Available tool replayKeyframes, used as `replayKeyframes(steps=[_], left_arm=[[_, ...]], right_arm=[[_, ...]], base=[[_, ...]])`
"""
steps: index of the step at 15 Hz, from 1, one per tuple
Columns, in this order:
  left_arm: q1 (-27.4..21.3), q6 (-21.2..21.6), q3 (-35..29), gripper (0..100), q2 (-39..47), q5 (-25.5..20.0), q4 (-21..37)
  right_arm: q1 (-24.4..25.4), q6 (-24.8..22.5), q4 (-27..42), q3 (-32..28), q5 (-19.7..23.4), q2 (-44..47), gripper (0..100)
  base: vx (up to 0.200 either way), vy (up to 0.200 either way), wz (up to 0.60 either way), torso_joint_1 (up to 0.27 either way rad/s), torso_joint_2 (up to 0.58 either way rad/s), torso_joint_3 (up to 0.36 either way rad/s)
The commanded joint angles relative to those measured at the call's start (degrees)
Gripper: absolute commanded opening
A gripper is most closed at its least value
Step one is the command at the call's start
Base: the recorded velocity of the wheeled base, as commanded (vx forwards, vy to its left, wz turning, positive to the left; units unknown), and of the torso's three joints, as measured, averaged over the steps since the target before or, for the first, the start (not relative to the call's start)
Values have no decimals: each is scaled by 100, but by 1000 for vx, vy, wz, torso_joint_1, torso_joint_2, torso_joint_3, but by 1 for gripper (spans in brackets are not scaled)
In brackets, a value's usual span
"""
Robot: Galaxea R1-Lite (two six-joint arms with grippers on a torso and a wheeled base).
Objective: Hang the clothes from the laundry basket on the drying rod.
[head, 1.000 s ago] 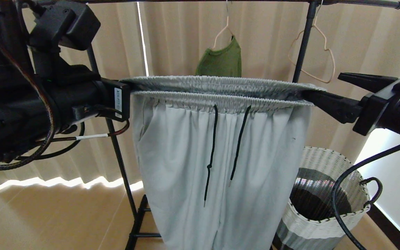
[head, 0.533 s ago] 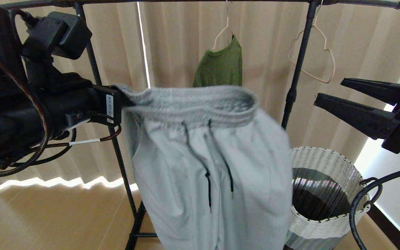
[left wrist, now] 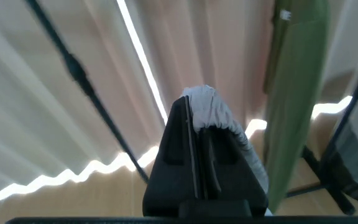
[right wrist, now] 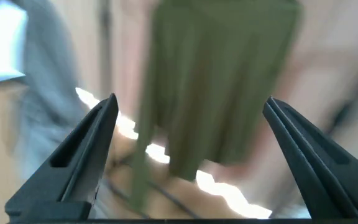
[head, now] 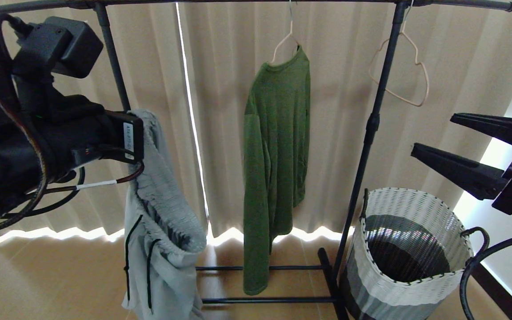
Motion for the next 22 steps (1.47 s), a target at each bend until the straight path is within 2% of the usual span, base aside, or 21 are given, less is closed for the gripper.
replayKeyframes(steps=[1, 6, 8, 9, 11, 13, 16, 20, 22], left_arm=[[119, 4, 227, 0, -299, -2, 9], [374, 4, 632, 0, -712, -28, -8], [382, 4, 684, 0, -826, -28, 9], [382, 13, 728, 0, -844, -28, 9], [382, 13, 781, 0, -879, -37, 1], [391, 13, 790, 0, -879, -37, 1], [426, 13, 807, 0, -923, -37, 9], [461, 21, 869, 0, -1011, -37, 9], [461, 21, 851, 0, -1020, -46, 1]], right_arm=[[-604, -397, -75, 287, 8, 19, 100], [-1299, -784, -901, 955, -9, -51, 100], [-1861, -924, -892, 1122, -405, 10, 100], [-1940, -977, -892, 1140, -580, 28, 100], [-1958, -1012, -910, 1166, -633, -7, 100], [-1976, -1337, -919, 1166, -642, -25, 100], [-2046, -1372, -919, 1184, -660, -34, 100], [-2213, -1830, -919, 1421, -704, -183, 100], [-2213, -1838, -919, 1535, -695, -253, 100]], base=[[0, 0, 0, 0, 0, 0], [0, 0, 0, 0, 0, 0], [0, 0, 0, 0, 0, 0], [0, 0, 0, 0, 0, 0], [0, 0, 0, 0, 0, 0], [0, 0, 0, 0, 0, 0], [0, 0, 0, 0, 0, 0], [0, 0, 0, 0, 0, 0], [0, 0, 0, 0, 0, 0]])
